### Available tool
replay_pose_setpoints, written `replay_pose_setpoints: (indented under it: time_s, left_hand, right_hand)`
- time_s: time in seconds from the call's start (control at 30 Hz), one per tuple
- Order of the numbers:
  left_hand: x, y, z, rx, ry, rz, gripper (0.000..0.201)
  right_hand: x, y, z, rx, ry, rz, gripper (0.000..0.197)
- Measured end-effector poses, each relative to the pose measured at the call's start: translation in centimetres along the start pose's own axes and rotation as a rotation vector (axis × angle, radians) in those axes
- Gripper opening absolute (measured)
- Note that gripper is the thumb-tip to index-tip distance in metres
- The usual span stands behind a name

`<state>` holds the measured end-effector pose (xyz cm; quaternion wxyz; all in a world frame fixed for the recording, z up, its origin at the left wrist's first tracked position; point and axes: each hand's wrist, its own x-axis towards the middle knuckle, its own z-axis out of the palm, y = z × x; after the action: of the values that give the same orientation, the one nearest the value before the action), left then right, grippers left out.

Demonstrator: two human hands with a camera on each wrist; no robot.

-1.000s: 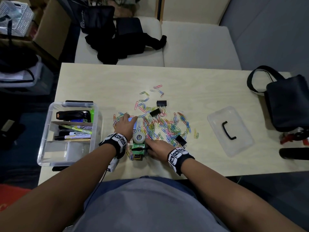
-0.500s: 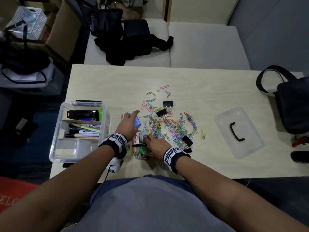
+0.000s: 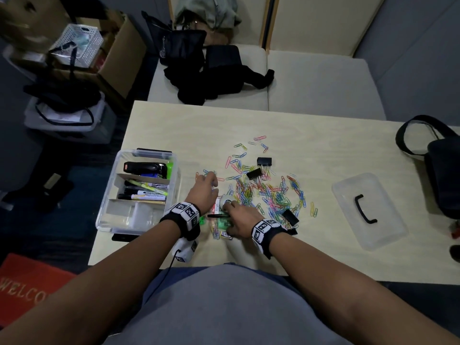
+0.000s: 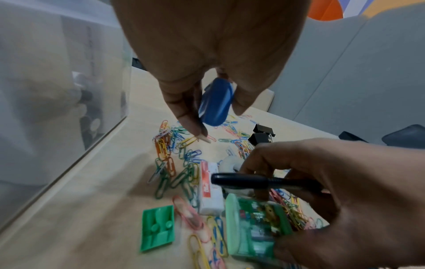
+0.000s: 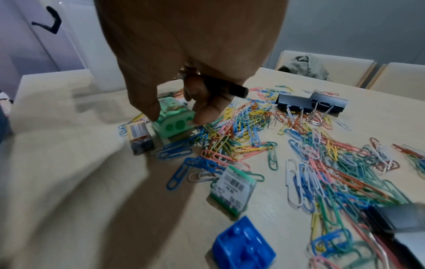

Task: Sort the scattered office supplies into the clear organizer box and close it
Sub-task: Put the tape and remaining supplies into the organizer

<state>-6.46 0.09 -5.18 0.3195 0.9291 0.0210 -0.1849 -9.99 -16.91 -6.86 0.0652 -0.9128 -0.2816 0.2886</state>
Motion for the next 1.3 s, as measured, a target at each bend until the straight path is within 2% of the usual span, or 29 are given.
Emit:
replay_pose_setpoints:
  time_s: [0.1,0.27,0.37,0.47,0.5,0.6,0.67,0.73,0.8,0.87,0.97,1.07,1.3]
  left_hand:
    - [-0.1,0.0,-0.2,-0.033,0.018,0.009,0.022]
    - [-0.7,0.0,-1.0,-0.102,0.056,-0.011,0.038]
    - [-0.6,-0.3,-1.8,-0.078,0.091,0.025,0.038]
    - [-0.7,-0.3,-2.9,-0.070,0.147,0.045,0.036]
    - [-0.8,-0.3,-3.1,-0.086,0.159,0.047,0.037]
    - [-1.2,-0.1,-4.0,-0.177,0.192,-0.003,0.034]
    - [-1.4,-0.2,-4.5,-0.196,0.217,-0.021,0.030]
    - [-1.7,-0.5,-5.1,-0.207,0.208,0.011,0.026]
    - [-2.0,-0.6,-5.5,-0.244,0.205,0.060,0.026]
    - [-2.1,-0.9,-6.1,-0.281,0.222,0.078,0.029]
    - [-2.1,-1.3,-7.5,-0.382,0.252,0.053,0.027]
    - [-2.3,-2.0,-9.2,-0.489,0.248,0.014,0.022]
    - [-2.7,-4.2,-11.8,-0.602,0.198,0.048,0.022]
  right_hand:
    - [0.1,0.2,-0.5,0.039,-0.012,0.056,0.062]
    - [0.1,1.1,-1.7,0.130,-0.019,0.139,0.046]
    - [-0.1,2.0,-2.5,0.307,0.048,0.159,0.043]
    - [-0.1,2.3,-3.2,0.459,0.120,0.205,0.064]
    - [-0.1,2.1,-3.6,0.497,0.159,0.217,0.066]
    - [0.1,1.3,-5.0,0.655,0.275,0.236,0.058]
    - [0.6,0.6,-6.0,0.760,0.331,0.232,0.060]
    - [1.3,-0.4,-6.9,0.860,0.391,0.236,0.071]
    - [1.8,-1.3,-7.8,0.987,0.442,0.229,0.060]
    - [2.0,-2.3,-8.7,1.081,0.450,0.185,0.042]
    - [2.4,-3.5,-9.6,1.188,0.422,0.145,0.042]
    - [3.3,-4.5,-10.0,1.323,0.340,0.119,0.033]
    - [4.9,-7.7,-10.8,1.340,0.266,0.116,0.034]
